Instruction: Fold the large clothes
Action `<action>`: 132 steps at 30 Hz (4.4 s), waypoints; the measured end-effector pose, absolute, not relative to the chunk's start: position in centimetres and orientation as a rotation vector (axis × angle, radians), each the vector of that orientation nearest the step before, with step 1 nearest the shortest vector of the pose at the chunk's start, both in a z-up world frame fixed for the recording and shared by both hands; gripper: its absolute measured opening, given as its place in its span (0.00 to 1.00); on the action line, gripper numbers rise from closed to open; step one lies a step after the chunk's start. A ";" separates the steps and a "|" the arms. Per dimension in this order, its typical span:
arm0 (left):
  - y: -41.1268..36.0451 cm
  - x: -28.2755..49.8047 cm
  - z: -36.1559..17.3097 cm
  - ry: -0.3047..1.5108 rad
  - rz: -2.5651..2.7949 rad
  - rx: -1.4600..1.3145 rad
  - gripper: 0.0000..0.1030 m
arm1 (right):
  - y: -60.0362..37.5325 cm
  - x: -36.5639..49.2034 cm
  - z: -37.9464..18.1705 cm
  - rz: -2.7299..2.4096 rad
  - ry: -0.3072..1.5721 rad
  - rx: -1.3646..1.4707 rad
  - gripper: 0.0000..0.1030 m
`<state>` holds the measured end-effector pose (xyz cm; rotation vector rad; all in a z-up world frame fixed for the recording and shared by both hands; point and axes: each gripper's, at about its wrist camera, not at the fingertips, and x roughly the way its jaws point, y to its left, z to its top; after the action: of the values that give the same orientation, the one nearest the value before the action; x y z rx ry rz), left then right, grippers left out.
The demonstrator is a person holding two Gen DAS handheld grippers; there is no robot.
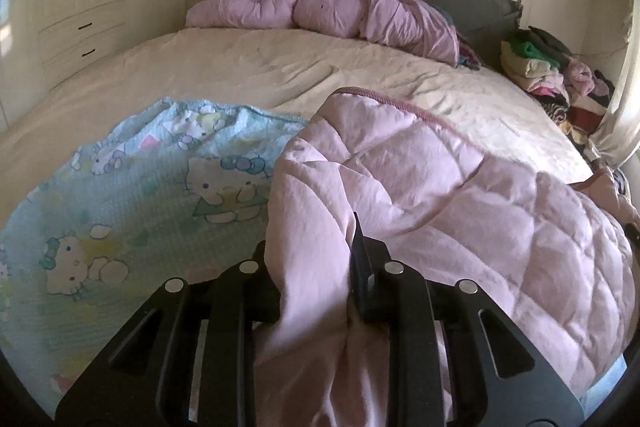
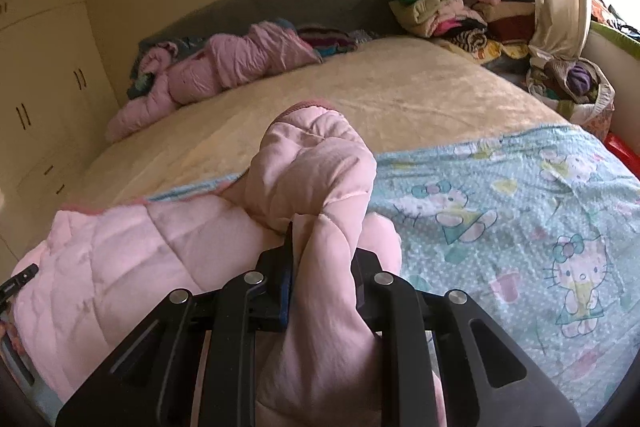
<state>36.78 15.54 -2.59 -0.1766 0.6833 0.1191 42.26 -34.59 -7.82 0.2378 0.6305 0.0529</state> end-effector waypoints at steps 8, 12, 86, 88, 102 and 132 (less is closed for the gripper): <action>15.9 37.3 -3.7 0.705 0.115 -0.171 0.19 | -35.5 43.7 -10.3 0.033 0.703 0.308 0.22; 15.7 37.6 -4.1 0.714 0.115 -0.167 0.20 | -35.7 44.5 -11.1 0.020 0.750 0.326 0.25; 6.7 28.6 -4.4 0.800 0.004 -0.096 0.92 | -29.8 31.9 -9.7 0.223 0.852 0.279 0.96; 7.1 28.2 -3.7 0.795 0.017 -0.111 0.92 | -30.7 30.7 -9.2 0.214 0.829 0.324 0.96; 9.7 24.8 -3.3 0.803 0.102 -0.141 0.92 | -34.1 26.7 -9.5 0.170 0.822 0.473 0.96; 17.9 28.9 -8.9 0.874 -0.053 -0.802 0.92 | -36.8 31.8 -15.3 0.142 0.873 0.839 0.96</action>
<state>28.85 17.92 -8.94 -0.8019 0.8744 -0.0532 31.76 -36.82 -15.30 0.8388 0.8730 0.1419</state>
